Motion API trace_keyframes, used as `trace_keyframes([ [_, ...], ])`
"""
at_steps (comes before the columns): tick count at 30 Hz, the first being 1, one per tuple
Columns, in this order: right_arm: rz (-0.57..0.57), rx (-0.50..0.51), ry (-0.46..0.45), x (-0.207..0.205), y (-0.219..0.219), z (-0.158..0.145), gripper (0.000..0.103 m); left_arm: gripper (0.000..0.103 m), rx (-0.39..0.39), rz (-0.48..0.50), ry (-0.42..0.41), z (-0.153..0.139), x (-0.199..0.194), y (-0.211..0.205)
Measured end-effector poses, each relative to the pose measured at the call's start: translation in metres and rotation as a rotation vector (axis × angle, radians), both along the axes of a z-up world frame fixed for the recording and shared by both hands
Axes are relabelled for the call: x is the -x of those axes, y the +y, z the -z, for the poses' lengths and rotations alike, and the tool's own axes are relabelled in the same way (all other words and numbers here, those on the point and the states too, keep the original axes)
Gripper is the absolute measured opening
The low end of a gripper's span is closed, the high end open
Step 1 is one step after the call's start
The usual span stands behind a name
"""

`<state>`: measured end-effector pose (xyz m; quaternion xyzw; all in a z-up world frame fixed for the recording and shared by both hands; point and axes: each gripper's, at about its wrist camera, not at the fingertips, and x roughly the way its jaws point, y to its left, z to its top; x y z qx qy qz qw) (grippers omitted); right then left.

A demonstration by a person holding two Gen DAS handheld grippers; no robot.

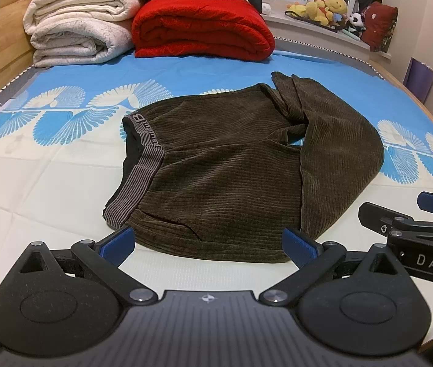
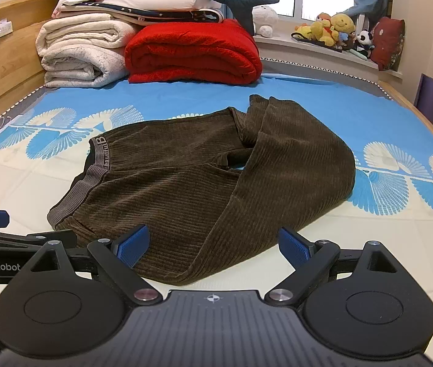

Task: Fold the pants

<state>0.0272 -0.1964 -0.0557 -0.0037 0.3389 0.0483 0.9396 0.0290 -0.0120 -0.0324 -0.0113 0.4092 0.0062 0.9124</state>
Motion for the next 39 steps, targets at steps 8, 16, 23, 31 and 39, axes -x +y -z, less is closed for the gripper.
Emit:
trace_keyframes([
  [8, 0.000, -0.001, 0.002, 0.000, 0.000, 0.000, 0.092, 0.102, 0.003, 0.000, 0.000, 0.001, 0.000, 0.000],
  [16, 0.027, 0.011, -0.027, 0.002, -0.007, -0.003, 0.084, 0.038, 0.052, 0.113, -0.028, -0.027, -0.015, 0.014],
  [23, 0.134, -0.111, -0.144, -0.008, -0.051, -0.022, 0.042, 0.014, 0.005, 0.139, -0.164, -0.064, -0.084, 0.068],
  [31, 0.077, -0.037, -0.037, -0.102, -0.069, -0.017, 0.050, 0.014, 0.149, -0.089, 0.256, 0.033, -0.151, 0.153],
  [39, 0.041, -0.056, 0.289, -0.202, -0.041, 0.094, 0.053, 0.039, 0.207, -0.154, 0.360, 0.083, -0.182, 0.173],
])
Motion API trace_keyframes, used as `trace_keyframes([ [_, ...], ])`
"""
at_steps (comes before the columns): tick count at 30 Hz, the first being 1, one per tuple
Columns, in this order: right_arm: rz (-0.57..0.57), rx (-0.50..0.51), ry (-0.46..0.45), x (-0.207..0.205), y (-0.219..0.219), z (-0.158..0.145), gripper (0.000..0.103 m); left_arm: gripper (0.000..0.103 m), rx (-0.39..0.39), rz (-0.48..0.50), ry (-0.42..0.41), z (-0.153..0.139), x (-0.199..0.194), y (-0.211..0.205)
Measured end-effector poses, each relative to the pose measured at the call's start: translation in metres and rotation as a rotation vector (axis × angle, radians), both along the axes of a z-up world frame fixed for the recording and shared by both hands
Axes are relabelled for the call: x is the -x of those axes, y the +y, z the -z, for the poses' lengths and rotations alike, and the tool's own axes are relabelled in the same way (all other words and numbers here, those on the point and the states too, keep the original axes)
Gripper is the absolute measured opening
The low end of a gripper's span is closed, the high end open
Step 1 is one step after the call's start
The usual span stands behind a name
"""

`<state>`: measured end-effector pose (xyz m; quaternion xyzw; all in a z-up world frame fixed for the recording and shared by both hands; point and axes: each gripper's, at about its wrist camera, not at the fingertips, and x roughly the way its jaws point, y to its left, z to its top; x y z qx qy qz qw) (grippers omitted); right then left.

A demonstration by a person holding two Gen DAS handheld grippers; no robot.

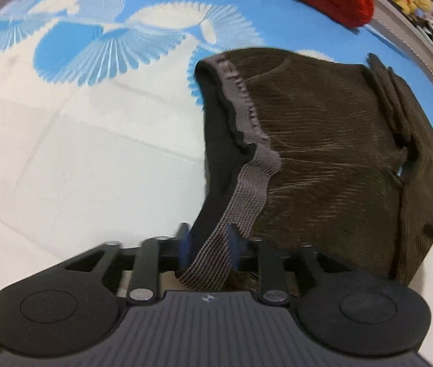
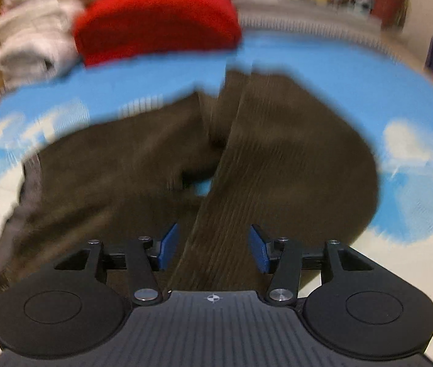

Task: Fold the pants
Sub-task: 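Grasp the grey waistband with the left tool while the right tool grasps a pant leg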

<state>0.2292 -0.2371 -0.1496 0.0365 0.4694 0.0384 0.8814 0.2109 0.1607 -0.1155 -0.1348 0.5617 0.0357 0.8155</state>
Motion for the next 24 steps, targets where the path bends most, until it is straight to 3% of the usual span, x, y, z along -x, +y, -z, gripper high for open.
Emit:
trace_keyframes([
  [2, -0.031, -0.003, 0.062, -0.012, 0.011, 0.018, 0.057, 0.058, 0.051, -0.014, -0.012, 0.004, -0.007, 0.007],
  [4, -0.076, 0.026, 0.079, -0.018, 0.024, 0.030, 0.072, 0.071, 0.068, -0.014, -0.028, 0.010, -0.008, 0.009],
  [7, -0.150, 0.164, 0.097, -0.022, 0.039, 0.049, 0.072, 0.071, 0.057, -0.007, 0.001, 0.025, -0.015, 0.007],
  [9, -0.177, 0.190, 0.089, -0.019, 0.040, 0.053, 0.070, 0.072, 0.059, -0.005, 0.023, 0.034, -0.019, 0.006],
  [11, -0.183, 0.192, 0.077, -0.017, 0.038, 0.046, 0.041, 0.072, 0.073, 0.004, 0.037, 0.040, -0.021, 0.004],
  [12, -0.174, 0.190, 0.074, -0.016, 0.034, 0.040, 0.017, 0.072, 0.073, 0.010, 0.044, 0.043, -0.022, 0.003],
  [13, -0.158, 0.167, 0.068, -0.013, 0.027, 0.032, 0.009, 0.072, 0.069, 0.017, 0.049, 0.045, -0.023, 0.002],
  [15, -0.136, 0.133, 0.048, -0.006, 0.009, 0.016, 0.008, 0.065, 0.062, 0.045, 0.046, 0.047, -0.021, -0.003],
  [16, -0.127, 0.125, 0.034, 0.000, -0.001, 0.006, 0.007, 0.051, 0.063, 0.066, 0.041, 0.046, -0.020, -0.006],
  [18, -0.125, 0.114, -0.002, 0.018, -0.020, -0.012, 0.007, 0.036, 0.018, 0.108, 0.022, 0.041, -0.015, -0.014],
  [19, -0.132, 0.105, -0.025, 0.031, -0.031, -0.023, 0.007, 0.019, 0.005, 0.126, 0.011, 0.036, -0.013, -0.017],
  [21, -0.162, 0.102, -0.059, 0.041, -0.050, -0.035, 0.007, 0.011, 0.006, 0.137, -0.032, 0.021, -0.005, -0.018],
  [24, -0.270, 0.076, -0.078, 0.085, -0.071, -0.054, 0.007, 0.008, 0.015, 0.161, -0.131, -0.010, 0.013, -0.019],
])
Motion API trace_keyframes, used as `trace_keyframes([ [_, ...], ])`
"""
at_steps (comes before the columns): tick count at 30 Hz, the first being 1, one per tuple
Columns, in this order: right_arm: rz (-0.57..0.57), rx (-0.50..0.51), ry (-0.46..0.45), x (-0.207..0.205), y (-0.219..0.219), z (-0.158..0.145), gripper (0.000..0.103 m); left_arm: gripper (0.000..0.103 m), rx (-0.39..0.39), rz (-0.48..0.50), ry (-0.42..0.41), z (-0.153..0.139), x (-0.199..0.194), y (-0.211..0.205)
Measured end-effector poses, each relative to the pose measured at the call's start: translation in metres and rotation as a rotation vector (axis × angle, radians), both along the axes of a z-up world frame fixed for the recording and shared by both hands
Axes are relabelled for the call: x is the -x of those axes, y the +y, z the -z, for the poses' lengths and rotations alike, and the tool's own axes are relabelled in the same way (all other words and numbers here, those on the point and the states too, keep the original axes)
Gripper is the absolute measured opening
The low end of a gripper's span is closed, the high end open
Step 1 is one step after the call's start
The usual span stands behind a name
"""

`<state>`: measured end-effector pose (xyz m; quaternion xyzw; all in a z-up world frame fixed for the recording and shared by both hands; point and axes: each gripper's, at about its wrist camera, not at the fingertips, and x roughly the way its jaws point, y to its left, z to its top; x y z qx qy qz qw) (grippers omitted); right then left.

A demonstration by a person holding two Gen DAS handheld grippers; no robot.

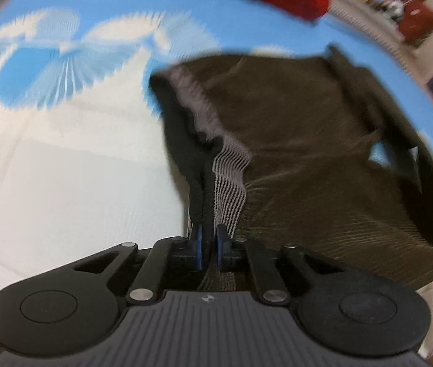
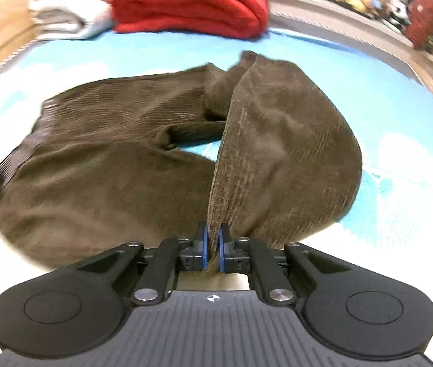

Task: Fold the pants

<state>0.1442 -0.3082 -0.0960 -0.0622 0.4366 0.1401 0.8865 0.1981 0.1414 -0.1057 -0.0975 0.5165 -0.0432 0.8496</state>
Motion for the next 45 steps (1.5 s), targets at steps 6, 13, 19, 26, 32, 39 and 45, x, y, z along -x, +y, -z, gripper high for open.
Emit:
trace_keyframes([
  [6, -0.300, 0.084, 0.153, 0.071, -0.007, 0.015, 0.000, 0.008, -0.096, 0.071, 0.045, -0.008, 0.030, -0.010],
  [13, -0.184, 0.025, 0.082, 0.061, -0.021, 0.000, 0.006, 0.009, -0.160, -0.002, 0.131, 0.006, 0.022, -0.008],
  [19, 0.006, -0.018, -0.086, 0.001, -0.004, -0.012, 0.038, 0.042, -0.098, -0.048, 0.187, 0.019, 0.001, -0.012],
  [26, 0.072, 0.092, -0.013, -0.086, 0.047, 0.047, 0.053, 0.065, -0.122, -0.035, 0.225, 0.031, -0.009, -0.025],
  [32, 0.097, 0.304, 0.076, -0.115, 0.057, 0.098, 0.044, 0.071, -0.160, 0.017, 0.258, 0.044, -0.013, -0.029],
  [39, 0.243, 0.093, -0.002, -0.083, -0.034, 0.031, 0.010, 0.049, -0.221, 0.132, 0.236, 0.055, -0.004, -0.037],
  [45, 0.349, -0.021, 0.073, 0.014, -0.160, 0.010, 0.009, 0.031, -0.249, 0.169, 0.175, 0.045, 0.010, -0.040],
])
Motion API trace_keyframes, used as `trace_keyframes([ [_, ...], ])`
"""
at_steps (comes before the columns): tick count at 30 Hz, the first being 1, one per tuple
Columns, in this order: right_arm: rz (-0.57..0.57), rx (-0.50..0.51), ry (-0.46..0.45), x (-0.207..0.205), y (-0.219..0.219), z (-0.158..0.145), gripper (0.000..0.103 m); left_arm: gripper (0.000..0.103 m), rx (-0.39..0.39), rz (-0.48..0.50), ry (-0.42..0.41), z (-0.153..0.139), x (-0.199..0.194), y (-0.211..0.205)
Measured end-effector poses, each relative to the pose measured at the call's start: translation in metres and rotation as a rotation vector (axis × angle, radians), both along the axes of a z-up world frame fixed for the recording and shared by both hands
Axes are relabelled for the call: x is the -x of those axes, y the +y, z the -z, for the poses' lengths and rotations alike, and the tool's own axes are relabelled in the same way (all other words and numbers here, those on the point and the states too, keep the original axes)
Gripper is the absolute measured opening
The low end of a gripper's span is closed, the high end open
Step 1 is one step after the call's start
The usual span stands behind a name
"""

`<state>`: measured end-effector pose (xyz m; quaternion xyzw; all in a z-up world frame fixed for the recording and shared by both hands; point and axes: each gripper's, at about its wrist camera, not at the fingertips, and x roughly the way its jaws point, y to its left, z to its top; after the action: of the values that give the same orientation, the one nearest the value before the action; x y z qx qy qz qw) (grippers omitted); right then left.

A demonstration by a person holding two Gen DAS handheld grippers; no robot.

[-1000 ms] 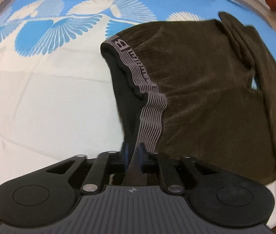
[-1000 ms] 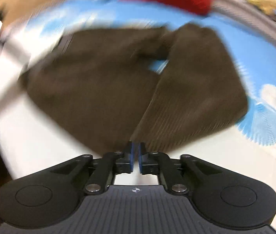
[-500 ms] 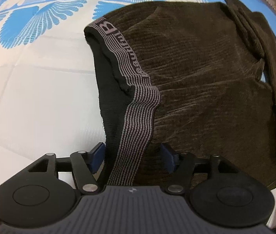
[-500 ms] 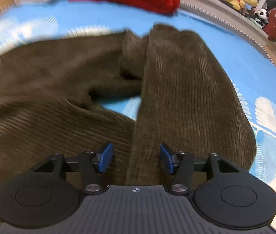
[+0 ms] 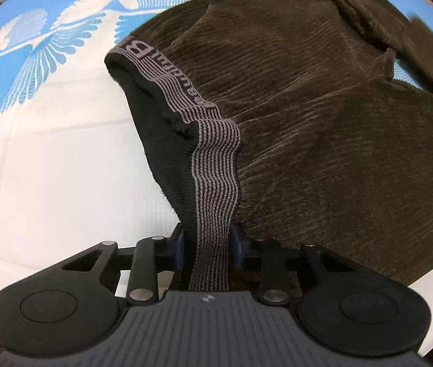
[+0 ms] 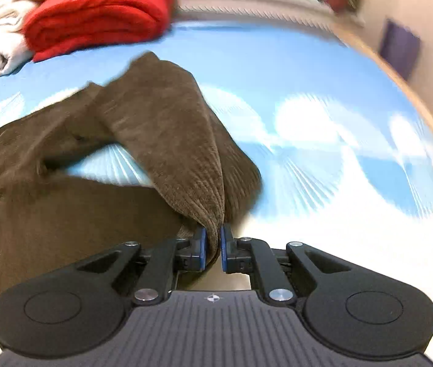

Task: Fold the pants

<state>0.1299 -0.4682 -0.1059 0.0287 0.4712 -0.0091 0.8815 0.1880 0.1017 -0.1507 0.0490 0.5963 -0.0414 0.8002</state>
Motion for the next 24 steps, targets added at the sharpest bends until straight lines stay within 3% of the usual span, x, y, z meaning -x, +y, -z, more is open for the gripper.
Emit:
trace_keyframes([
  [2, -0.071, -0.059, 0.135, 0.038, -0.019, 0.023, 0.009, 0.027, -0.012, 0.006, -0.008, -0.003, 0.003, 0.000],
  [5, -0.258, -0.042, 0.296, 0.082, -0.011, 0.053, 0.011, 0.028, -0.012, 0.002, -0.007, -0.006, 0.001, -0.002],
  [7, -0.288, -0.056, 0.245, 0.094, -0.008, 0.043, 0.014, 0.029, -0.022, -0.005, -0.007, -0.008, 0.000, -0.001],
  [11, -0.196, -0.145, 0.008, 0.093, -0.020, -0.002, 0.021, 0.034, -0.027, -0.034, 0.019, -0.005, -0.005, 0.000],
  [13, -0.131, -0.153, -0.107, 0.083, -0.024, -0.014, 0.036, 0.036, -0.023, -0.050, 0.027, -0.005, -0.007, 0.004],
  [15, -0.087, -0.148, -0.175, 0.072, -0.021, -0.020, 0.040, 0.037, -0.010, -0.067, 0.033, -0.003, -0.012, 0.006],
  [20, -0.198, -0.020, -0.181, 0.006, 0.046, 0.008, 0.042, 0.040, 0.003, -0.091, 0.047, 0.000, -0.016, 0.008],
  [24, -0.278, 0.099, -0.101, -0.047, 0.105, 0.048, 0.045, 0.042, -0.012, -0.083, 0.058, 0.003, -0.018, 0.002],
])
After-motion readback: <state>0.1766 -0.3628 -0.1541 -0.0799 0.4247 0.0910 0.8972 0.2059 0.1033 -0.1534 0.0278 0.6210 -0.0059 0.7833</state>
